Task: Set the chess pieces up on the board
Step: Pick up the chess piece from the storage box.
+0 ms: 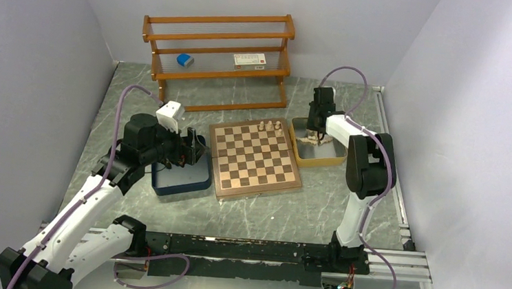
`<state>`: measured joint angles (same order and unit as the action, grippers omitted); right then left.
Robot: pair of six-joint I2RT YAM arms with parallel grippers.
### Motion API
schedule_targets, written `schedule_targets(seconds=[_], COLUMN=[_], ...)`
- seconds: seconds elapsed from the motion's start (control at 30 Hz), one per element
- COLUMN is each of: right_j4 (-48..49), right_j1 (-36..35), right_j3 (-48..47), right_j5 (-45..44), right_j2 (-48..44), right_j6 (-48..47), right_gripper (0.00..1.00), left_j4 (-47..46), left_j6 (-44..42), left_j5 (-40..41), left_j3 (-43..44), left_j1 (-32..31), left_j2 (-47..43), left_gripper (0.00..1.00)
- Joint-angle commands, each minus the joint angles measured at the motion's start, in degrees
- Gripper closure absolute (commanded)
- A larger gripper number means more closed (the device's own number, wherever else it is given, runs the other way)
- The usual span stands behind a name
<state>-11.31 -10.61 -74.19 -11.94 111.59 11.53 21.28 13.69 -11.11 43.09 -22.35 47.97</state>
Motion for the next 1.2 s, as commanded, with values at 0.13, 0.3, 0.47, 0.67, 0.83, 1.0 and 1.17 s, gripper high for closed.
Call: schedule_targets(seconds=[0.13,0.3,0.47,0.67,0.83,1.0,1.17], right_j4=[1.3,0.6,-1.0,-4.1,-6.9,-9.2,-10.4], right_j1=[0.1,0.0,-0.3,-0.9,-1.7,-3.3,-5.5], right_j3=[-2.1,-2.1,-2.5,-3.6,-4.5,-5.6,-5.9], right_j5=[0.0,-1.0,-1.9,-2.9,-3.2,-3.2,-1.9], right_j2=[2.2,1.3,0.3,-1.5,-4.3,-6.6,-8.6], right_j6=[-0.3,-0.1,0.3,1.4,3.0,4.0,4.8], right_gripper=[0.76,0.82,0.84,0.85,0.86,0.86,0.86], left_j4=[0.0,0.2,0.3,0.3,0.8,0.5,0.8], left_j6=[-0.7,-0.7,-0.7,-0.4,-0.5,-0.4,-0.4], left_j5=[1.2,1.2,1.4,1.1,1.1,1.1,0.6], left_j3=[0.7,0.9,0.9,0.6,1.1,0.8,1.0], left_j1=[-0.4,-0.4,-0.4,-0.4,-0.4,-0.4,-0.4], left_j2=[-0.3,0.0,-0.5,-0.7,-0.4,-1.1,-1.1], left_gripper=[0.01,0.01,0.01,0.01,0.01,0.01,0.01])
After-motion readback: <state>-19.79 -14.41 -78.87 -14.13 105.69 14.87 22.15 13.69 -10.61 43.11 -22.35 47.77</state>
